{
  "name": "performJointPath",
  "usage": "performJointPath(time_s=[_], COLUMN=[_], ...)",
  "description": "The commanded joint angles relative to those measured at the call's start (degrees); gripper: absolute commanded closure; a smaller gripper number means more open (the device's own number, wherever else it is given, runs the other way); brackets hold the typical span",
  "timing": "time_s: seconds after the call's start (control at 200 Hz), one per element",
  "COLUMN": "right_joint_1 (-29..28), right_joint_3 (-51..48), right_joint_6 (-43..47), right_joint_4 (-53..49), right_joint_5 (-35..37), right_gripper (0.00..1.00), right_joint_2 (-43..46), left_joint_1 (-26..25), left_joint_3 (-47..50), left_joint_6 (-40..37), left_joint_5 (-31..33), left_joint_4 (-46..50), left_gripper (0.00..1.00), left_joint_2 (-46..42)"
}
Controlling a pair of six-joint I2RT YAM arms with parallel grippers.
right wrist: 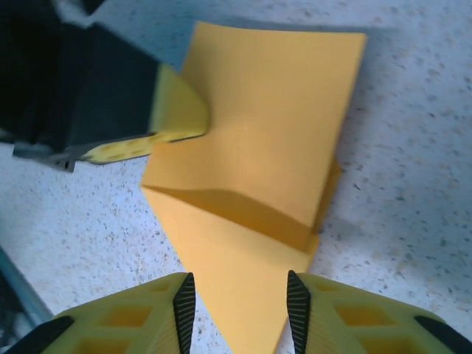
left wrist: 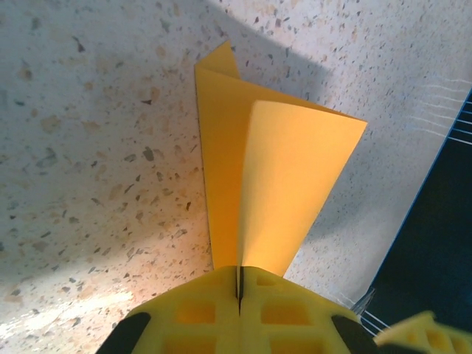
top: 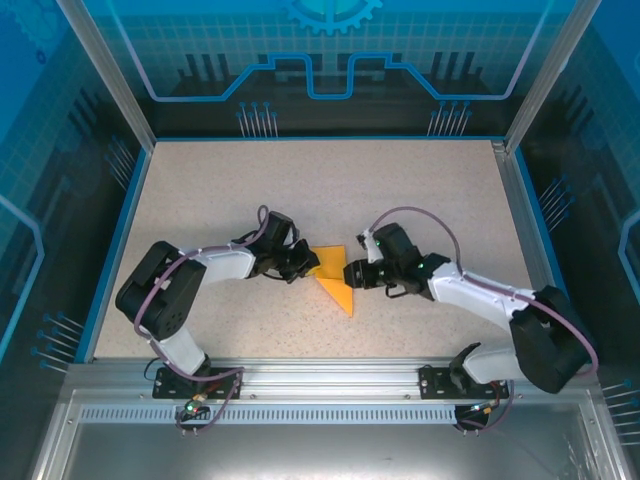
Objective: Fold a paper plane with a square sheet of paper (pick it up from the middle)
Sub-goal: Fold the wing for the fifth time at the center of the table.
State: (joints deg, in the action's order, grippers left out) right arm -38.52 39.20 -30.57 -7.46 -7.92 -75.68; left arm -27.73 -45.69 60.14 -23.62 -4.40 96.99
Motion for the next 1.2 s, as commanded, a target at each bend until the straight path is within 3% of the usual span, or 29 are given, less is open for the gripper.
performJointPath(time_s=[0.0,0.205,0.37,0.525,1.195], right_joint_1=[-7.60,-22.99,-29.43,-31.34,-29.88], right_joint_3=[-4.69,-7.92,-5.27,-3.48,-1.78], right_joint_6=[7.48,18.34,23.26,25.50,27.51], right_joint_4=[5.13,11.52,13.37,15.88,18.43], right_joint_5=[15.17,35.81,45.63,50.80,53.05], right_gripper=[0.58,0.57,0.59,0.60,0.69], right_joint_2=[2.72,2.01,-5.31,-10.72,-19.59], left_joint_1=[-0.42,-0.64,-0.66,-0.67,-0.66], left_joint_3=[-1.07,-1.69,-1.87,-2.27,-3.75], left_joint_6=[1.38,1.14,0.97,0.62,0.07], left_joint_5=[1.91,1.56,1.23,1.21,0.68], left_joint_4=[1.24,1.86,2.17,2.97,4.23], left_gripper=[0.96,0.95,0.95,0.95,0.94], left_joint_2=[-1.36,-0.84,-0.84,-0.85,-0.05])
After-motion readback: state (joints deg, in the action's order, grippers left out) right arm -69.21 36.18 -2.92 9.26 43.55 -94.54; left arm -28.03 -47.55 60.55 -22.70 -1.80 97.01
